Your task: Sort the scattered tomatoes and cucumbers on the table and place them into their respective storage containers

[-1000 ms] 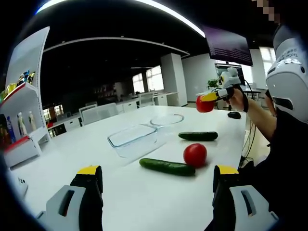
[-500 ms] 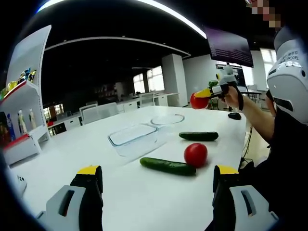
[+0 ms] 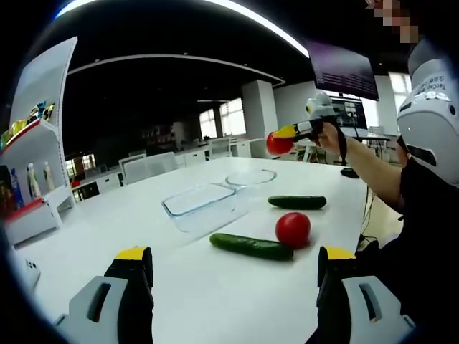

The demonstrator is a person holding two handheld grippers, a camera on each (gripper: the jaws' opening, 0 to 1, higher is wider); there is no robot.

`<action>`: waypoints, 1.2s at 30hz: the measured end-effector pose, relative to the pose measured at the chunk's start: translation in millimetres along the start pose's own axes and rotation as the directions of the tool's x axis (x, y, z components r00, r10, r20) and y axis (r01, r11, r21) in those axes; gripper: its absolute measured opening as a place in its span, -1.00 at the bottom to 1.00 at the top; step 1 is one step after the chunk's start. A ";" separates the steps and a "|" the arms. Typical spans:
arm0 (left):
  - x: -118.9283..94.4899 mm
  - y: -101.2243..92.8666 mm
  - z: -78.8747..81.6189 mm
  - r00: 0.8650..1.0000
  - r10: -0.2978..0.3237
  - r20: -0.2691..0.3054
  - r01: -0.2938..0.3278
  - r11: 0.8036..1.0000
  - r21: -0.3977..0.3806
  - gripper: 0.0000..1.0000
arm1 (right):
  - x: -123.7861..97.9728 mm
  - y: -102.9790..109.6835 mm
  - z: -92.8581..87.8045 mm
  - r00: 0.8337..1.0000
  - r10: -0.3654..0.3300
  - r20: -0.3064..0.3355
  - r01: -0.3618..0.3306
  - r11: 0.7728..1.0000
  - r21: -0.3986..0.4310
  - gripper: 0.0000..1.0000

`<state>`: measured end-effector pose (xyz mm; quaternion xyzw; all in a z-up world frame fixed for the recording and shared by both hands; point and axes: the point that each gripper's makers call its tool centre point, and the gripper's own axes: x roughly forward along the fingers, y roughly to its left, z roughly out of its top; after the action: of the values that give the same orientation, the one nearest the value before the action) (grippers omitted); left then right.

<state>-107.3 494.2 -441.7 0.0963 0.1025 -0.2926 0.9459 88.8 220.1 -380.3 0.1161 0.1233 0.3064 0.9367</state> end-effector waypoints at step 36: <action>-11.4 14.7 -0.9 0.999 0.045 -0.002 -0.045 0.999 -0.004 0.90 | 117.6 -99.6 -51.9 0.990 -0.125 -0.064 0.136 0.971 0.195 -0.25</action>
<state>-108.2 512.4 -438.0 0.0970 0.1015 -0.2711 0.9523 219.4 220.2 -477.3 0.1927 0.1845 0.2333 0.9351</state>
